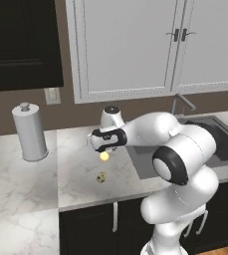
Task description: Gather the eggs and milk located in the vicinity of the sink area and place them right next to the bowl.
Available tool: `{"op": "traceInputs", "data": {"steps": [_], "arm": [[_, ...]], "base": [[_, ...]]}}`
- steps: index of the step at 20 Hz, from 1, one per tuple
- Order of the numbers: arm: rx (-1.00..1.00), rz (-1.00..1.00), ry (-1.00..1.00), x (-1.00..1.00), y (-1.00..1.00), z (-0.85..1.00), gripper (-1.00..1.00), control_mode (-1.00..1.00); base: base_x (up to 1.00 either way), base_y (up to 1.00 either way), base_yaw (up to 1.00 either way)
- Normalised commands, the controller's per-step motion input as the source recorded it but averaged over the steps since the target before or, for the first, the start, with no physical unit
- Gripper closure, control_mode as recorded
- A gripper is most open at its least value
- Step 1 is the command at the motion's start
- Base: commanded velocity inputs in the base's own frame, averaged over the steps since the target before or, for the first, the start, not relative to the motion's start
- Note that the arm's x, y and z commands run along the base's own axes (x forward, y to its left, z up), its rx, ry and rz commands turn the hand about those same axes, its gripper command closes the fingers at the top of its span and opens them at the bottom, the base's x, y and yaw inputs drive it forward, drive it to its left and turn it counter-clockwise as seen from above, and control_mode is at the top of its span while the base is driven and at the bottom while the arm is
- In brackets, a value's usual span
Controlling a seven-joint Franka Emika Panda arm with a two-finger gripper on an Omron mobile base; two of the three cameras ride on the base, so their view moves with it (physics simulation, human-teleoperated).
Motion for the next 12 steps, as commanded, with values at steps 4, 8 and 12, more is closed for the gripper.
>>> {"op": "traceInputs", "data": {"steps": [4,8,12], "arm": [[0.00,0.00,0.00,0.01,0.00,-0.17,-1.00,-1.00],[0.00,0.00,0.00,0.03,0.00,-0.24,-1.00,-1.00],[0.00,0.00,0.00,0.09,0.00,-0.25,-1.00,-1.00]], "base": [[0.00,0.00,0.00],[0.00,0.00,0.00],[0.00,0.00,0.00]]}}
